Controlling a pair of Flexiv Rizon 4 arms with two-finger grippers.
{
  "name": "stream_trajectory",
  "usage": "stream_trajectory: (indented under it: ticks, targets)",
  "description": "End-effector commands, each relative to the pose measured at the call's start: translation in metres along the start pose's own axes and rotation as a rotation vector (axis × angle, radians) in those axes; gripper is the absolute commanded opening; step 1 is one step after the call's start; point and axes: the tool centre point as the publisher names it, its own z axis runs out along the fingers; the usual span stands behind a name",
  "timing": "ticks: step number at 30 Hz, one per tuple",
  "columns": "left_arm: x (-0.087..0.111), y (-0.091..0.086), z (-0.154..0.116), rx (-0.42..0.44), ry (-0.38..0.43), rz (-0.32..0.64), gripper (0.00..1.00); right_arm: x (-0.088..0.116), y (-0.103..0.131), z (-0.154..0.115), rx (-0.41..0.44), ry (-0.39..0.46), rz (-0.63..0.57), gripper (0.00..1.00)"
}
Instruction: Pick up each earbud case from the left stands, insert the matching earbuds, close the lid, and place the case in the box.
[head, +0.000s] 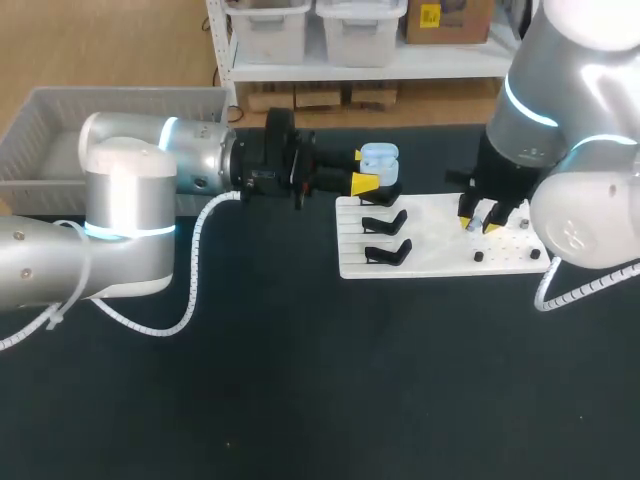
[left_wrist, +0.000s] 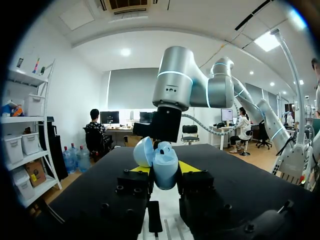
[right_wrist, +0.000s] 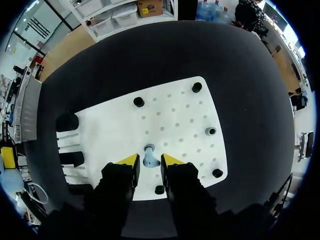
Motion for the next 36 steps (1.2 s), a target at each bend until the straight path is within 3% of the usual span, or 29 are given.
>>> stream_trajectory:
  ticks: [1, 3, 7, 14, 21, 36]
  targets:
    - [0.001, -0.001, 0.000, -0.005, -0.003, 0.004, 0.00, -0.001, -0.001, 0.001, 0.003, -0.005, 0.004, 0.23]
    - [0.001, -0.001, 0.000, -0.005, -0.003, 0.004, 0.00, -0.001, -0.001, 0.001, 0.003, -0.005, 0.005, 0.20]
    - [0.001, -0.001, 0.000, -0.005, -0.003, 0.004, 0.00, -0.002, -0.001, -0.001, 0.005, -0.010, 0.007, 0.00]
    - [0.001, -0.001, 0.000, -0.005, -0.003, 0.004, 0.00, -0.001, 0.000, -0.012, 0.003, -0.024, 0.006, 0.00]
    - [0.001, -0.001, 0.000, -0.005, -0.003, 0.004, 0.00, 0.006, 0.007, -0.041, 0.004, -0.051, -0.020, 0.00]
    - [0.001, -0.001, 0.000, -0.005, -0.003, 0.004, 0.00, 0.020, 0.058, -0.147, 0.030, -0.062, -0.243, 0.00]
